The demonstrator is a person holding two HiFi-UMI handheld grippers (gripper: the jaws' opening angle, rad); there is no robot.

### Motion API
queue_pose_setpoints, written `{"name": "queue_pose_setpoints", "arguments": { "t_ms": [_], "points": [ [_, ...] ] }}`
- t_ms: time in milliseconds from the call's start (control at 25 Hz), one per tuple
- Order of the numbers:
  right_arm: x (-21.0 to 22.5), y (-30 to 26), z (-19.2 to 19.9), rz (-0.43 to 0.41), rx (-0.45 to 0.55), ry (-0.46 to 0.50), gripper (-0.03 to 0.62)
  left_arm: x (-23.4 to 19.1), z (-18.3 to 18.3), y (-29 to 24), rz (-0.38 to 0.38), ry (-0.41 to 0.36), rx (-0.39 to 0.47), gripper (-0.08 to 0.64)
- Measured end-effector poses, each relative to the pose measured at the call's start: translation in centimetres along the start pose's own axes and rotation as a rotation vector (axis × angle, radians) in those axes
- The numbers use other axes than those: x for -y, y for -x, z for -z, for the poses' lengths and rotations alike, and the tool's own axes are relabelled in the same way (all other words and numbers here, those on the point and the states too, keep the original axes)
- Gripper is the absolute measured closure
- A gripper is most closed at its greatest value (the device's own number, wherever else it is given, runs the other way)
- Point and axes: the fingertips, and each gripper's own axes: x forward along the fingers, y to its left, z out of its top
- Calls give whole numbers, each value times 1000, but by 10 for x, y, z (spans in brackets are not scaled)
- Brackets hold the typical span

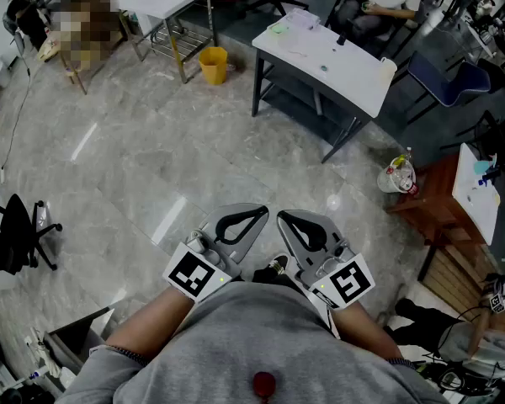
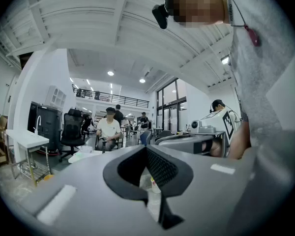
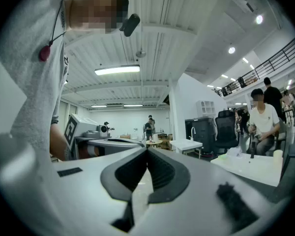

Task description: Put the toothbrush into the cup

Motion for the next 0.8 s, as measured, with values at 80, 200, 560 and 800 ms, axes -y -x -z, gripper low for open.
{"name": "queue_pose_setpoints", "arguments": {
  "t_ms": [80, 200, 560, 800],
  "points": [
    [-10, -7, 1, 1, 3, -1, 584, -2, 1, 11, 0, 4, 4, 555],
    [-22, -18, 2, 9, 3, -6, 584, -9, 3, 26, 2, 2, 8, 555],
    [-42, -44, 8, 71, 2, -40, 584, -33, 4, 55, 30, 6, 11, 556],
    [-29, -49, 11, 105, -3, -52, 584, -47, 5, 46, 46, 12, 10, 556]
  ]
}}
